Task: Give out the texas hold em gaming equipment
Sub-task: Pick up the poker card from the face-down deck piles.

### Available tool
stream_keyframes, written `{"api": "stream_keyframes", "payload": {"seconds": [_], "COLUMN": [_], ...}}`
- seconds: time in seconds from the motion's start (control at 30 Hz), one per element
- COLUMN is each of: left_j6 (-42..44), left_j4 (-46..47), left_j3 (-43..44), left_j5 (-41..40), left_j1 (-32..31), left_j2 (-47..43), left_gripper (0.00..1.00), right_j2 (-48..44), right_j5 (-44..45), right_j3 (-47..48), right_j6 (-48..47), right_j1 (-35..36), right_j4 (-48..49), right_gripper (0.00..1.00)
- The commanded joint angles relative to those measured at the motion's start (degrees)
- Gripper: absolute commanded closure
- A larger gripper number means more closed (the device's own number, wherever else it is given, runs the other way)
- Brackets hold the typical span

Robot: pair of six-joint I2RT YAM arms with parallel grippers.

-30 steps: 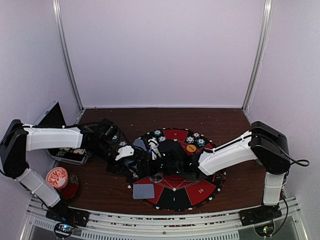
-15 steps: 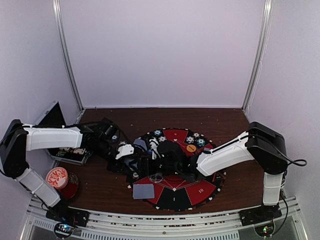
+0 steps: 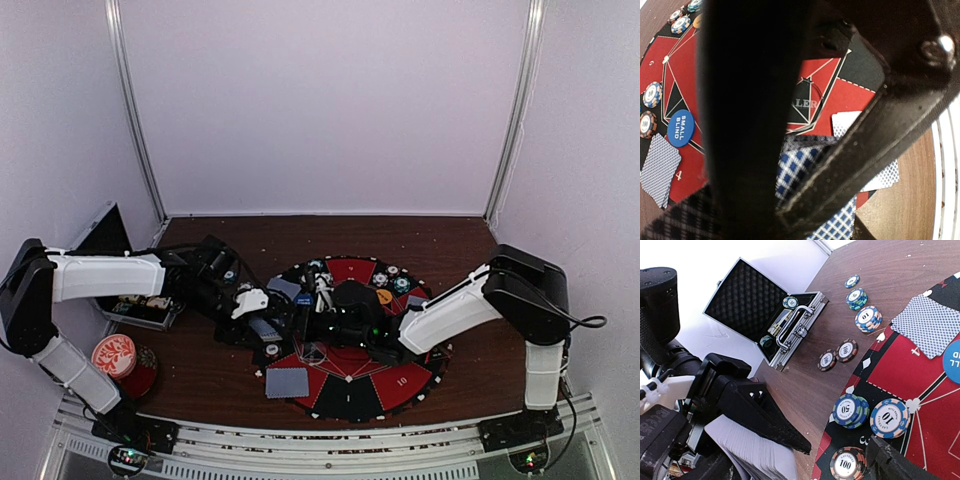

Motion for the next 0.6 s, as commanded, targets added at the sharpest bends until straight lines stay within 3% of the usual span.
{"api": "stream_keyframes", "payload": {"seconds": [0.0,0.33,0.57], "left_j6": [1.31,1.32,0.93], "left_j4": [-1.46,-1.42,-1.42], "left_j3": [-0.02,-0.01,0.17], "left_j5": [1.92,1.97,1.11], "left_j1": [-0.53,-0.50,-0.54], "left_j2": [-0.37,-0.32,0.15], "left_gripper": [0.61,0.61,0.61], "right_j2": [1.24,3.24,0.77], "right_j5": [1.61,-0.12,3.81], "right_j3": [1.63,5.57,3.96], "right_j6": [0.90,-1.55,-3.52], "right_j1": [-1.07,-0.37,-0.39], "right_j4": [1.46,-3.30,-5.40], "right_gripper": [0.14,0.15,0.23]}}
